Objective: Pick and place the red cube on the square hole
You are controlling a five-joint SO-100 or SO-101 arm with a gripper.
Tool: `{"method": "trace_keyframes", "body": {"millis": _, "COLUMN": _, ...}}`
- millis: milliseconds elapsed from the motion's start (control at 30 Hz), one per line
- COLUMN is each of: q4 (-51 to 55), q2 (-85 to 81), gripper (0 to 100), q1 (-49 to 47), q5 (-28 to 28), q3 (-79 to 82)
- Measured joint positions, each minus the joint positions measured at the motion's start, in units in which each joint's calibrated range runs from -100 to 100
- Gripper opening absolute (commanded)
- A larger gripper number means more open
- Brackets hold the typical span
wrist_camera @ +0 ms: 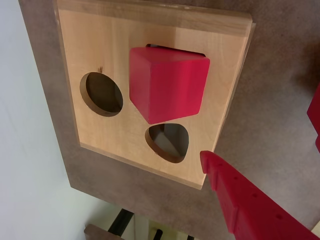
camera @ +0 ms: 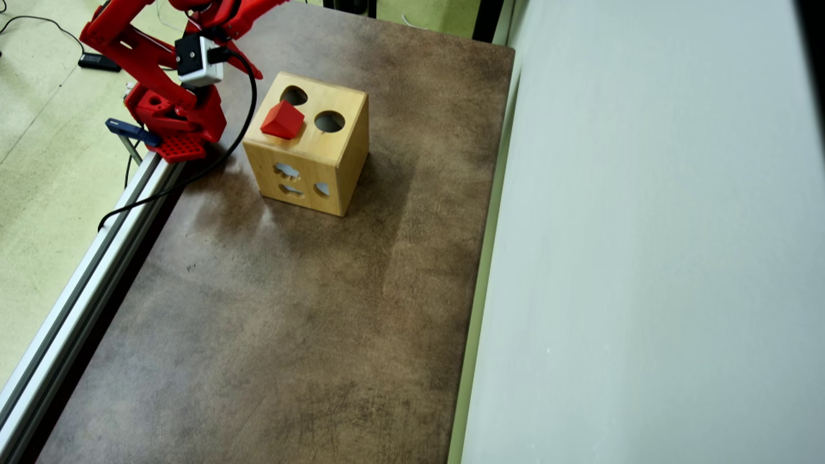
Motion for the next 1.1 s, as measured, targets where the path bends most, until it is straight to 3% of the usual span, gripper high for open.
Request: {"method": "trace_keyframes", "body": {"millis": 1100, "q4": -5.0, "q2": 14.1, "gripper": 83, "q1": 6.0, "q5": 0.0, "q3": 0.5}}
